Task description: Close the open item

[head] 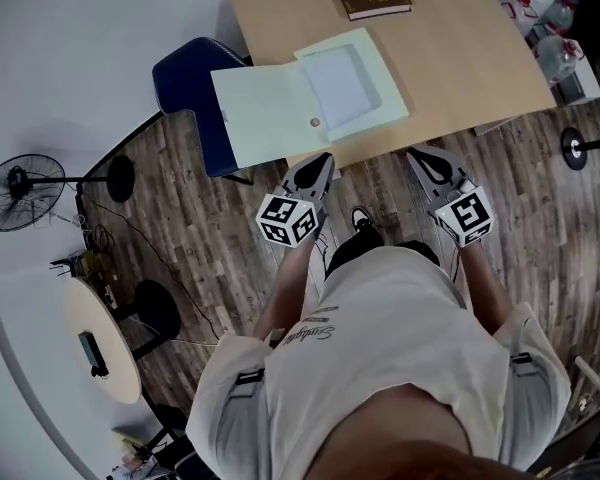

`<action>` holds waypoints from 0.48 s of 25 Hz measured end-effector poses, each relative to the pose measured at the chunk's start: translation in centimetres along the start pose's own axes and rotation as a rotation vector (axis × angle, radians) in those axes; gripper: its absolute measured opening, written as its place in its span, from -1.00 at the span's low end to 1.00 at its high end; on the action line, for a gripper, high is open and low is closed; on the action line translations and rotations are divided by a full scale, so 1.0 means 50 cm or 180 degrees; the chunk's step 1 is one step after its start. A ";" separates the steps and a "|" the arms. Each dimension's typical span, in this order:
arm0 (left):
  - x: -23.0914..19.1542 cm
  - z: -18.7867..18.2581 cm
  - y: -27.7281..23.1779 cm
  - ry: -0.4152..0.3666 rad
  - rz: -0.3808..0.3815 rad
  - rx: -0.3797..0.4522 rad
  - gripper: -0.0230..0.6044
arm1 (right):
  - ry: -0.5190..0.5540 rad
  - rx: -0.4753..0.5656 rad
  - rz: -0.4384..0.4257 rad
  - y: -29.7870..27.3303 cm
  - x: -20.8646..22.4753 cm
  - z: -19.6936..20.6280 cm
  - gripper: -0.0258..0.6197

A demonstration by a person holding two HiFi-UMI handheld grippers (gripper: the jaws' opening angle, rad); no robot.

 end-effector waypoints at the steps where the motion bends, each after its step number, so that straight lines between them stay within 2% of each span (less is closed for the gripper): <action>1: -0.016 -0.011 -0.007 -0.0007 0.0026 0.0008 -0.87 | 0.0014 -0.0003 0.0019 -0.018 0.005 -0.009 -0.93; 6: -0.104 -0.045 -0.030 0.0002 0.0099 0.0019 -0.87 | 0.0001 -0.0013 0.0060 -0.112 0.017 -0.030 -0.93; 12: -0.192 -0.045 -0.052 0.0142 -0.0002 -0.0035 -0.87 | -0.0034 -0.0072 0.0038 -0.183 0.027 -0.035 -0.93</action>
Point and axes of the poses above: the fingertips, and each gripper's own axes: y backward along the fingers, x to its right, z out of its underside, the point moved 5 cm from there along y, backward along the fingers
